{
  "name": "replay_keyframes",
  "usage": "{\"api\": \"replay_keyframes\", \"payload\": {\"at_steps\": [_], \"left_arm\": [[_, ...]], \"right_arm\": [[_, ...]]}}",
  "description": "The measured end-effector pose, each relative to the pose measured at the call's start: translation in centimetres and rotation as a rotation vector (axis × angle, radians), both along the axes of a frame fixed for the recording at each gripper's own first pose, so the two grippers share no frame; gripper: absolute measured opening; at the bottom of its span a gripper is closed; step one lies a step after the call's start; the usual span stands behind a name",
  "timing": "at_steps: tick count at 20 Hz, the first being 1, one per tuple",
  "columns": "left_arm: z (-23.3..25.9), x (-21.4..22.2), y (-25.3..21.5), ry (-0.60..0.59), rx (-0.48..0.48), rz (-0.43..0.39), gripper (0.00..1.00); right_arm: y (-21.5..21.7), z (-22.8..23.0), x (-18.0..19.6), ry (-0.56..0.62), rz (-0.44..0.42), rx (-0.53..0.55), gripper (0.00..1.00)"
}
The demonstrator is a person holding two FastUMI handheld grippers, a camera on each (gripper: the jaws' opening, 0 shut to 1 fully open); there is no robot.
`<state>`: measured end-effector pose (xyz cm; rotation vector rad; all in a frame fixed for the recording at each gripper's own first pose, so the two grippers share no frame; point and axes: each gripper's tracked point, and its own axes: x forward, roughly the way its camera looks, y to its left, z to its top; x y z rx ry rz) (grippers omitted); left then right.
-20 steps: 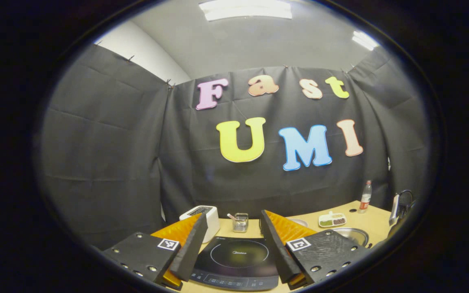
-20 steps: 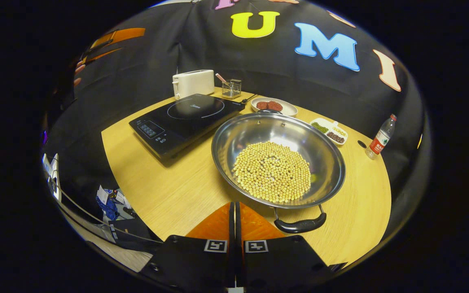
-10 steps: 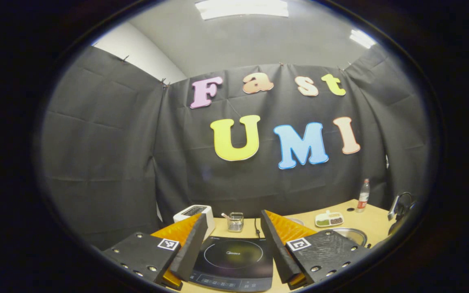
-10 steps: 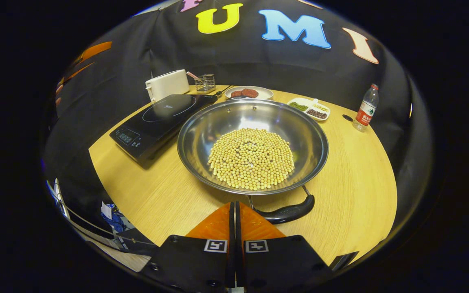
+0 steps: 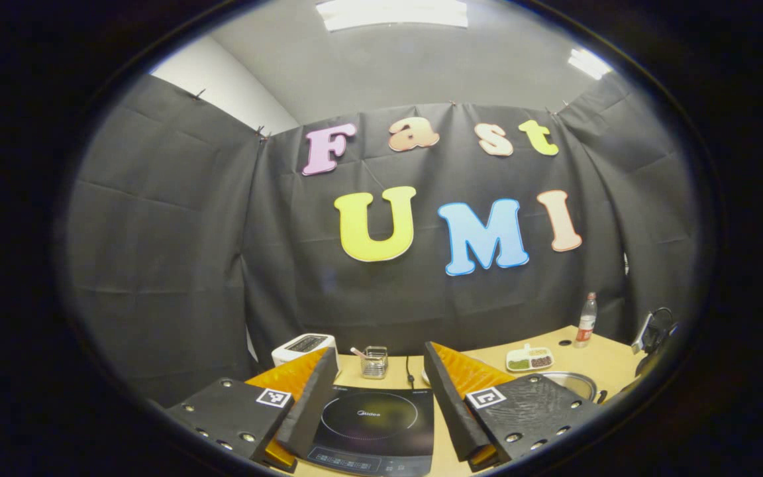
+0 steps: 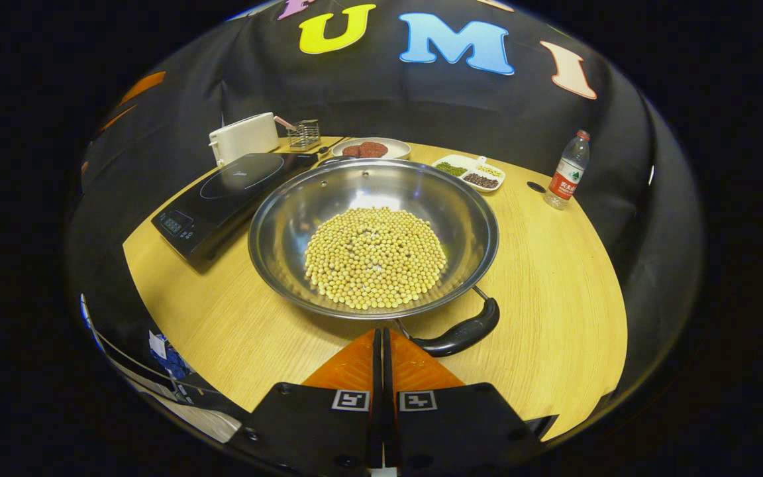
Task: First push the handle of the pot to place it horizontally, then grasp the pot with both hands and set it on the induction cooktop.
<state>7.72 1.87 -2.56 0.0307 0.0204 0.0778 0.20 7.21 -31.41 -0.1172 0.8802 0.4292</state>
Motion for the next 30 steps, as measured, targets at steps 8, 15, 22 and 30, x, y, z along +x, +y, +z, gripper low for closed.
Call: {"api": "replay_keyframes", "payload": {"at_steps": [8, 15, 22, 30], "left_arm": [[-0.2, 0.7, -1.0, 0.003, 0.005, 0.01, 0.8], [-0.6, 1.2, -1.8, 0.01, 0.007, 0.029, 0.8], [-0.7, 1.6, -2.5, 0.017, 0.019, 0.031, 0.8], [-0.6, 1.4, -2.3, 0.02, 0.028, 0.042, 0.8]], "right_arm": [[-3.4, -0.2, 2.9, -0.001, -0.058, -0.014, 0.02], [-5.7, -0.6, 5.1, -0.018, -0.052, -0.058, 0.02], [-7.2, -1.2, 7.0, -0.005, -0.099, -0.064, 0.02], [-8.5, -1.6, 9.5, -0.015, -0.156, -0.08, 0.02]]}}
